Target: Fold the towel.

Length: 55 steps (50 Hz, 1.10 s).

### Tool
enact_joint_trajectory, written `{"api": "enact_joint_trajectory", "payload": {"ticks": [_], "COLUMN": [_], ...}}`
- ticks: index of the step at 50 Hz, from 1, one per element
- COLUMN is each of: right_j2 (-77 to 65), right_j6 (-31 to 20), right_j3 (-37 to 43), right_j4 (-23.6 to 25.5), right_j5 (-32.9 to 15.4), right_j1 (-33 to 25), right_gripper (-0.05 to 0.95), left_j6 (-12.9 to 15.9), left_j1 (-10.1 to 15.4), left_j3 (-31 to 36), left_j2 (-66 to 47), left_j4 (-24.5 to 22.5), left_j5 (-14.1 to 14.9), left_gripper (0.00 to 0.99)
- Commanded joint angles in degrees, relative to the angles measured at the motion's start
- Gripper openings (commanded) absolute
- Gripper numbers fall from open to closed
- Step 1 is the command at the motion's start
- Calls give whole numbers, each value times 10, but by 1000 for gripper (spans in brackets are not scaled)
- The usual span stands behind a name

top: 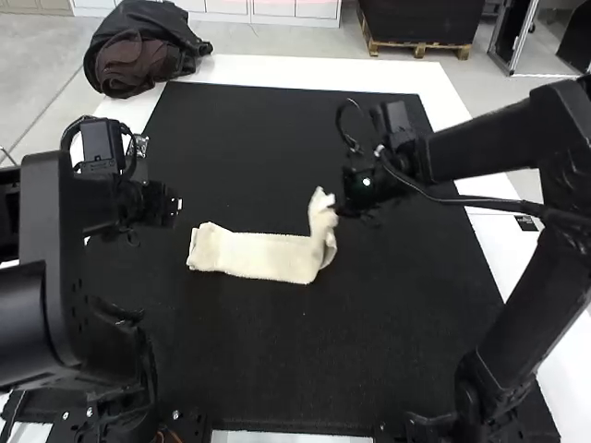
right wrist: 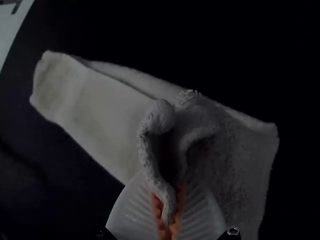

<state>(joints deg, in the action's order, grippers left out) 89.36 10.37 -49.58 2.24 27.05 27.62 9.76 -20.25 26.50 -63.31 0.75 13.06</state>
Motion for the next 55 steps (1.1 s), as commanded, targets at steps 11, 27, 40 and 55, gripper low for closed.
{"api": "enact_joint_trajectory", "payload": {"ticks": [11,27,40,55], "right_j2": [86,163,210,270], "right_j6": [32,32,33,33], "right_j3": [-96,-183,-243,-310], "right_j4": [-11,-12,-7,-3], "right_j5": [2,-4,-5,-5], "right_j1": [86,149,188,222], "right_gripper": [-28,-28,-28,-26], "left_j6": [-15,-19,-9,1], "left_j1": [-4,-33,-81,-102], "left_j3": [11,-3,-16,-22], "left_j2": [13,13,12,13], "left_j4": [-15,-38,-46,-45], "left_j5": [-8,-14,-3,8], "left_gripper": [969,969,969,969]}}
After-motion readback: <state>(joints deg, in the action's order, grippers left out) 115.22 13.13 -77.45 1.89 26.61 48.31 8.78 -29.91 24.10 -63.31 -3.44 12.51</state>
